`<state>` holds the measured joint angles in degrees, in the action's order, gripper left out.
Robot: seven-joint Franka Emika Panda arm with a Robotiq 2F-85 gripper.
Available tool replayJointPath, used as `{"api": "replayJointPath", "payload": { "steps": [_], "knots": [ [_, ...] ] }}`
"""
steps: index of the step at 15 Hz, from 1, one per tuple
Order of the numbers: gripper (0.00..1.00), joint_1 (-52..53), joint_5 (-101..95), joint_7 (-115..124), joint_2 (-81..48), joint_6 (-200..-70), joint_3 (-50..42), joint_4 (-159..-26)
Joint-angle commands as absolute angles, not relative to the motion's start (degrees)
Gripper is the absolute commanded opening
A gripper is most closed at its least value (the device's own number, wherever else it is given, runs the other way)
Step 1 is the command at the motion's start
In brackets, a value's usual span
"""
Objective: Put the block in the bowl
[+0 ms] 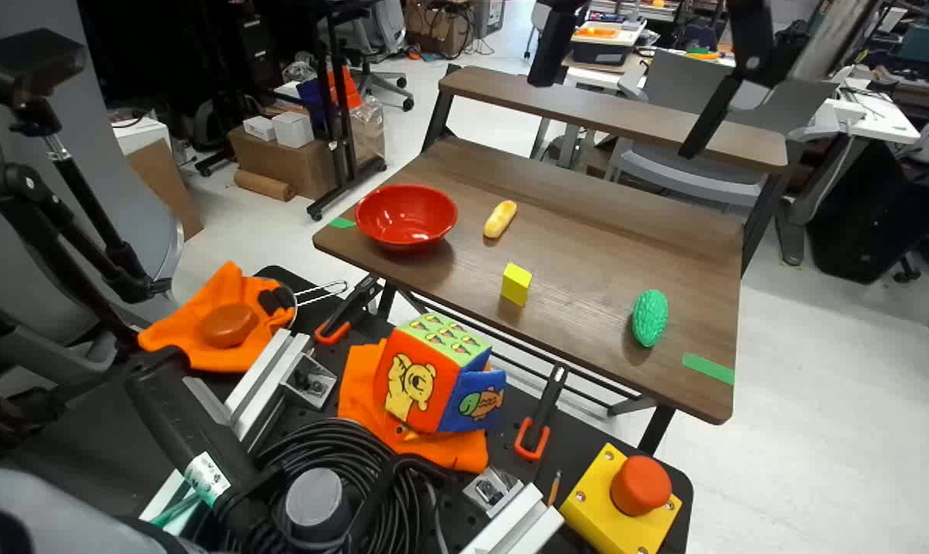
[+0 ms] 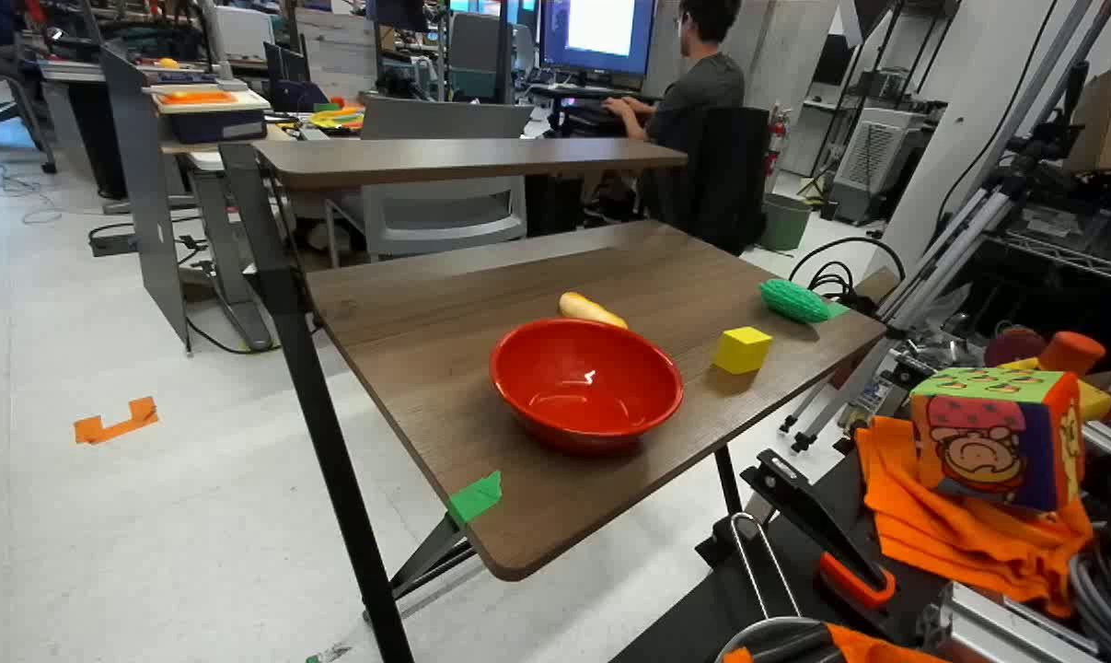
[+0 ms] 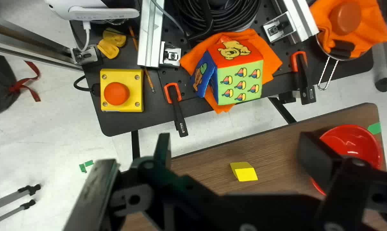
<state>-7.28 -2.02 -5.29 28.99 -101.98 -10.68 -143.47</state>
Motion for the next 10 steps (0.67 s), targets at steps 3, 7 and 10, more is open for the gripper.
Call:
{"api": "replayJointPath", "payload": {
  "steps": [3,7,10],
  "knots": [
    [1.00,-7.8,-1.8,-5.5,28.9,-101.9,-10.2,-143.4],
    [1.00,-7.3,-0.7,-4.9,28.1,-104.2,-9.9,-144.1],
    [1.00,-4.9,2.2,-5.5,23.4,-110.9,-8.9,-144.9]
  ]
}}
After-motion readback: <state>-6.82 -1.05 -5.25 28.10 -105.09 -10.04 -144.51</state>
